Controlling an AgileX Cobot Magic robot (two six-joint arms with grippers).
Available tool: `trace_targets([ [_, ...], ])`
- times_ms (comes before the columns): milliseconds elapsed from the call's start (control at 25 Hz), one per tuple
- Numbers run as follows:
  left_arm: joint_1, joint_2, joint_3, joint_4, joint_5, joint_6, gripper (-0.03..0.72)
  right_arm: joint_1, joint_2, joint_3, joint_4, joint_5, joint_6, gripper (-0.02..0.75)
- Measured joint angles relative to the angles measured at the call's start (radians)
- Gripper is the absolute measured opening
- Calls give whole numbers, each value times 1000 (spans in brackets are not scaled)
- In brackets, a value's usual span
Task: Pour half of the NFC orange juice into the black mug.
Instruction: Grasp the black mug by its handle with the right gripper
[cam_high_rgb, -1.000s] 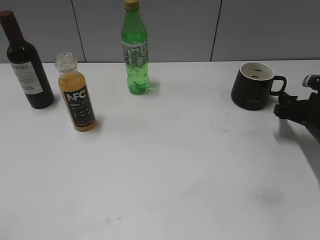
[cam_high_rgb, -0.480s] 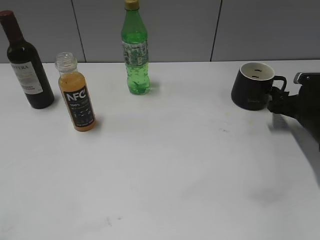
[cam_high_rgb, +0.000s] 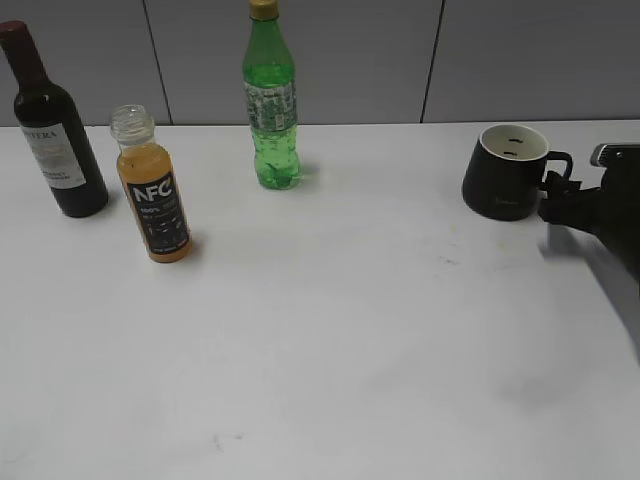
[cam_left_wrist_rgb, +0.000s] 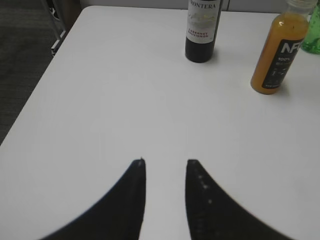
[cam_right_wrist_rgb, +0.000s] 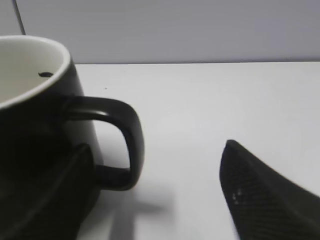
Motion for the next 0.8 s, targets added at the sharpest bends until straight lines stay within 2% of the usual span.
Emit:
trace_targets([
  [800, 0, 0, 0, 0, 0, 0, 221, -6, 78, -123, -27, -5, 6, 595],
])
